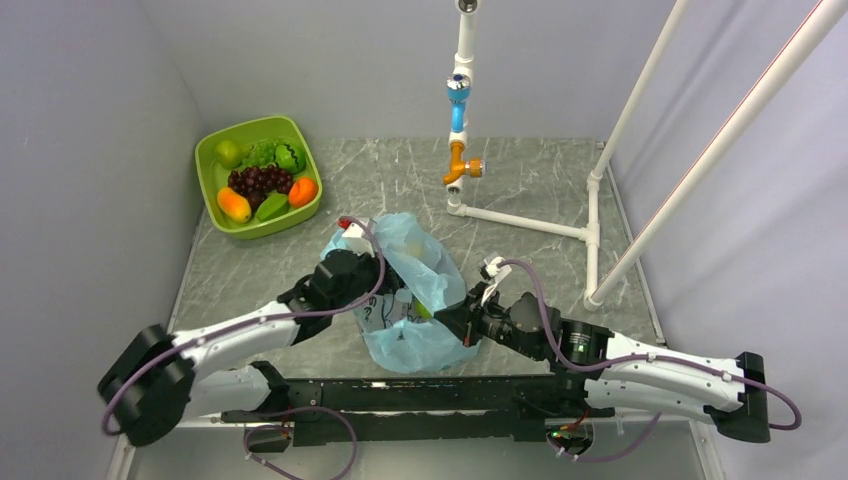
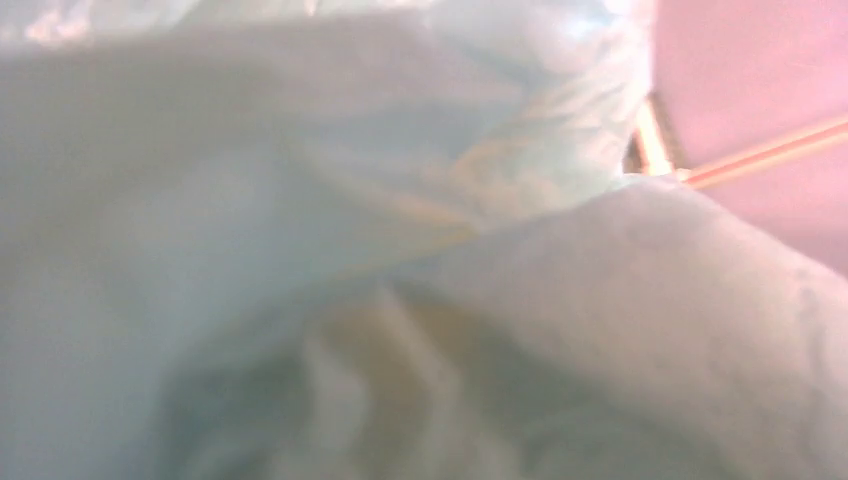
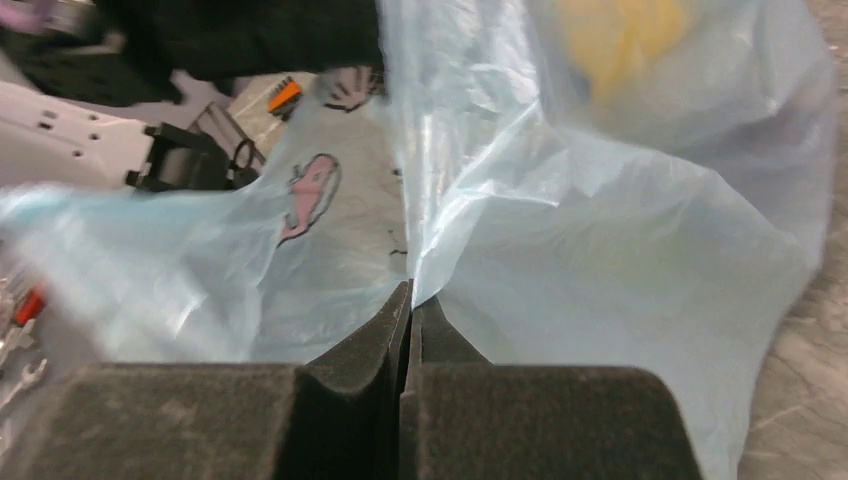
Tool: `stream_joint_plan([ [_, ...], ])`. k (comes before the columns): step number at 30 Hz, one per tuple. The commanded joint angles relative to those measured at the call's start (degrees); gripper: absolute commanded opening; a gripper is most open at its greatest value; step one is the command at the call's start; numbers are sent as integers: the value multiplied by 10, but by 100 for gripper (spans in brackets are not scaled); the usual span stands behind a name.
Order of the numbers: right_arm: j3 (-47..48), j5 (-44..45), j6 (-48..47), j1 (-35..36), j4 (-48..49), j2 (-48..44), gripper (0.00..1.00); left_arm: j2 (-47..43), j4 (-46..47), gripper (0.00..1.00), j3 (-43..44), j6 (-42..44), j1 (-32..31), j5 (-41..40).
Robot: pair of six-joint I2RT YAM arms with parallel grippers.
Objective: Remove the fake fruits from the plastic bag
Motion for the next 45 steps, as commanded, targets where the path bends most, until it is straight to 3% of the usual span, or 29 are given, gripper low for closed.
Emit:
stream_joint_plan([
  [1,5,41,-13,3,-16,11,0,-103,-72,43,-10,5,1,109],
  [8,29,133,-10,2,-72,28,0,-257,-142,40,-56,-33,2,144],
  [15,33,143,-20,1,-70,25,0,-303,-222,43,-62,-44,3,124],
  [21,41,103,-30,2,-64,61,0,-248,-185,46,-111,-41,3,84],
  [25,33,106,-42,2,-52,63,0,-170,-198,45,-113,-12,2,69],
  [30,30,127,-85,-5,-59,76,0,-126,-136,47,-157,-26,1,69],
  [33,20,125,-102,-7,-55,81,0,-130,-120,55,-171,-34,1,70],
  [40,13,116,-104,-9,-55,66,0,-233,-193,84,-150,-26,1,77],
  [45,17,112,-97,-9,-66,59,0,-288,-245,93,-126,-23,1,103],
])
